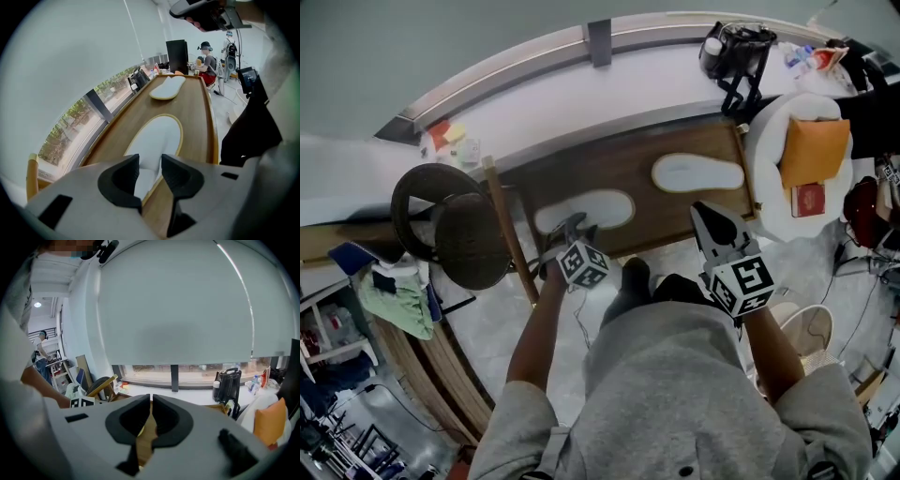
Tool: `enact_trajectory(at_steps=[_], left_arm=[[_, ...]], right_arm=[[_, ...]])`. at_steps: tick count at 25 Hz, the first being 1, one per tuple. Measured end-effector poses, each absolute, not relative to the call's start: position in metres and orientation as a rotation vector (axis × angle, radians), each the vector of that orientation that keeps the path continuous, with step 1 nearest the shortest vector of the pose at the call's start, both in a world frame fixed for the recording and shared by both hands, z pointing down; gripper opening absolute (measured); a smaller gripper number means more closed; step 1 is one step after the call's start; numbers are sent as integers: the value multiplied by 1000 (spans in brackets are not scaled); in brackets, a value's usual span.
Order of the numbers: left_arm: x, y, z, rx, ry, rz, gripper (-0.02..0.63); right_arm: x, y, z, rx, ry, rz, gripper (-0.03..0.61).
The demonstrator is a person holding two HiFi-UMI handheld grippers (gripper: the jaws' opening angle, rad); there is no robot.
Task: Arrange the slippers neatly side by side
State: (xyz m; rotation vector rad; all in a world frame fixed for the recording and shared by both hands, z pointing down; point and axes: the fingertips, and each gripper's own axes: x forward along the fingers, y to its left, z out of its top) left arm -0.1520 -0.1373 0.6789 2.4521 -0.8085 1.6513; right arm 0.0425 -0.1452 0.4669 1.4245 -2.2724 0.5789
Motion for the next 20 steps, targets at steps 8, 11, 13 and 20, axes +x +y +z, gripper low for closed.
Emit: enact_trajectory(at_steps=[8, 11, 13, 20], left_arm=[[-151, -147, 672, 2406, -889, 1532, 61], [-151, -147, 667, 2358, -929, 1474, 49], [-152, -146, 662, 2298, -970, 1402, 44], [-162, -145, 655, 1981, -1138, 1077, 40]], right_arm=[[37, -147, 465, 1417, -2280, 559, 31], [34, -144, 462, 1419, -2286, 551, 31], [34, -143, 459, 1422, -2290, 542, 31], [34, -131, 453, 1440, -2296, 518, 31]])
